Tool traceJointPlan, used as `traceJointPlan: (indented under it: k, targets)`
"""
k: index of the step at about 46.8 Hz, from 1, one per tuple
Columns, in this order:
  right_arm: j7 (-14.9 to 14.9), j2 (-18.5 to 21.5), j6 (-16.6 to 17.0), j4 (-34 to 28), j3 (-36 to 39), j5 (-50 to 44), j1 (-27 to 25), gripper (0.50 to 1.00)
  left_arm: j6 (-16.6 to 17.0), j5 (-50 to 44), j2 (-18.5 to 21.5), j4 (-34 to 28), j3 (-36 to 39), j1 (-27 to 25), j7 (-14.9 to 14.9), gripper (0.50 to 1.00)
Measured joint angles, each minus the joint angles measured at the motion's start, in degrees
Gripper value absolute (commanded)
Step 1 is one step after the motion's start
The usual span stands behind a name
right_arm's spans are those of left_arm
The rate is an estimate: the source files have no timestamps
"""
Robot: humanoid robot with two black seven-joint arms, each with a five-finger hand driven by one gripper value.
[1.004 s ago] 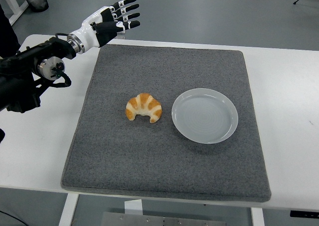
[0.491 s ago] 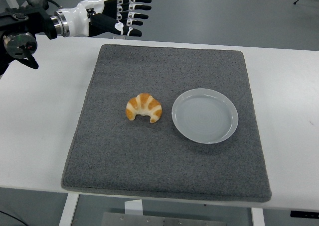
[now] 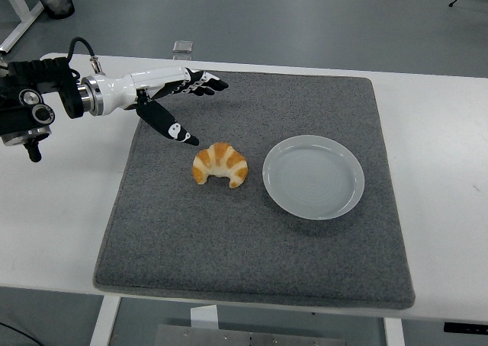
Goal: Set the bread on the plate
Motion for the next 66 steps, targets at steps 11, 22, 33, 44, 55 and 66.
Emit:
traceJointPlan:
  k: [11,22,33,44,55,66]
  targets:
    - [-0.01,0.00,0.03,0.00,0.00,0.02,-0.09,0.954,7.03,5.46,-3.20,0.61,-0.41,5.28,-1.42,0.988]
    - [-0.03,0.00,0.03,0.00,0.00,0.02,-0.09,0.952,11.24,5.29,-9.72,6.64,-0.42,8.96,-3.45,0.988]
    - [-0.03,0.00,-0.06,0.00,0.00,-0.01,-0.08,0.952,11.86,4.45,-15.74,13.62,-2.10,11.89,-4.20,0.984]
    - [-0.03,0.00,-0.24,0.00,0.00,-0.02,-0.11,0.952,11.80,4.47,-19.03,17.89,-6.55,15.92,-4.46,0.900]
    - [-0.05,0.00,-0.27,0.00,0.00,-0.02,-0.09,0.952,11.67,4.58,-19.46,18.39,-6.28,16.33,-4.46,0.500]
    - [-0.04,0.00,-0.17,0.00,0.00,-0.02,-0.10,0.952,11.52,4.96,-19.23,17.98,-6.35,16.31,-4.44,0.500]
